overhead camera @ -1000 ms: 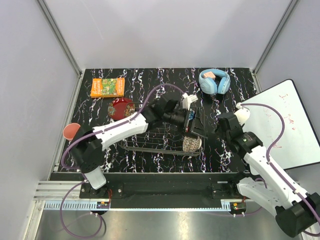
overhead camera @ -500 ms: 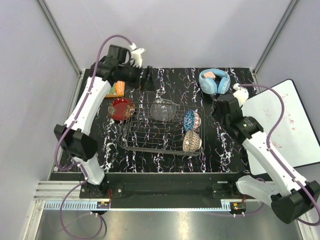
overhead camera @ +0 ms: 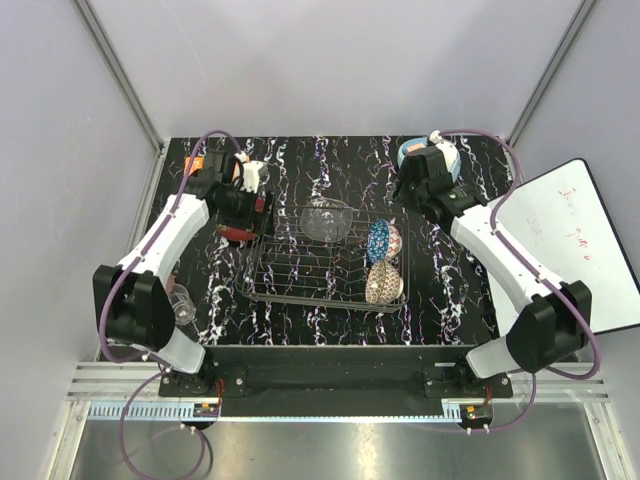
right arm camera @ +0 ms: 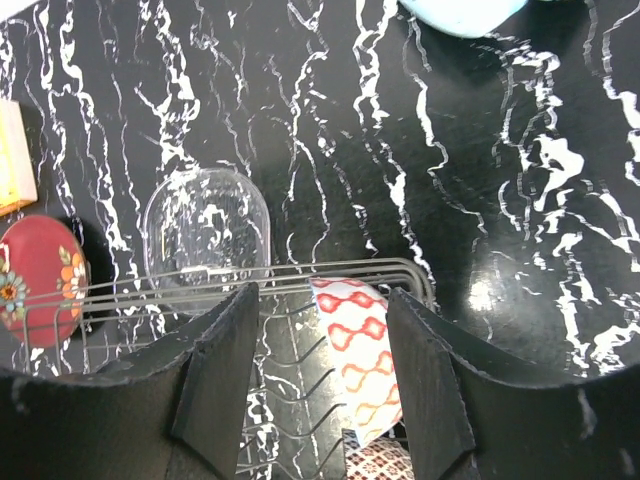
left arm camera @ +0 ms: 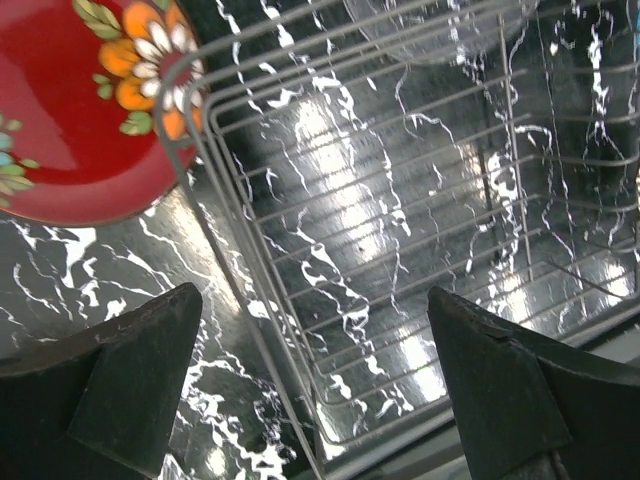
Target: Load the mixed dishes into the dish rack
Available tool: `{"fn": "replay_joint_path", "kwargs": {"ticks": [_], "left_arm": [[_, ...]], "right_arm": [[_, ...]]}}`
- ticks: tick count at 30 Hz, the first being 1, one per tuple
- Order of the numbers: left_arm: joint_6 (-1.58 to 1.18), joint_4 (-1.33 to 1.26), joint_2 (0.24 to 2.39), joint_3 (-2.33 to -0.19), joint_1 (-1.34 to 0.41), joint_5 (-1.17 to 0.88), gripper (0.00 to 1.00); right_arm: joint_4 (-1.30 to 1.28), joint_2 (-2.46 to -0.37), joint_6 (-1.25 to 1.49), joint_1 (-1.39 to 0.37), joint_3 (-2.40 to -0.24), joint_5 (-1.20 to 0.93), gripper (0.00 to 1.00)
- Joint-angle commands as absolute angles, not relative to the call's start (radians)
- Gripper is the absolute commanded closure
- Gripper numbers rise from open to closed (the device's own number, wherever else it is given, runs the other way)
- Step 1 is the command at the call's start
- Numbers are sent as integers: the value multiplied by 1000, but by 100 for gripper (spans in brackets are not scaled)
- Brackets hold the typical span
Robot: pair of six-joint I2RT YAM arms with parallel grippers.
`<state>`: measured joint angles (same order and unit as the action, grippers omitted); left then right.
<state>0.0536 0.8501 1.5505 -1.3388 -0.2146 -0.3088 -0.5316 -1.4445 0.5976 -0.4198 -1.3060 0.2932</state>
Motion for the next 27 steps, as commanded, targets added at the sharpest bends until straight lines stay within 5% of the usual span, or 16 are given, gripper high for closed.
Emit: {"fn": "replay_joint_path", "kwargs": {"ticks": [1, 16, 27], "left_arm": [[61, 684, 1494, -1266, -202, -282, 1], [58, 508, 1399, -997, -198, -377, 6], [61, 655, 1313, -911, -288, -524, 6]], "right_arm": [[-477, -1465, 601, -416, -1367, 241, 38], [-462, -1680, 574, -403, -1588, 155, 38], [-462, -1956, 606, -362, -1755, 3, 39]]}}
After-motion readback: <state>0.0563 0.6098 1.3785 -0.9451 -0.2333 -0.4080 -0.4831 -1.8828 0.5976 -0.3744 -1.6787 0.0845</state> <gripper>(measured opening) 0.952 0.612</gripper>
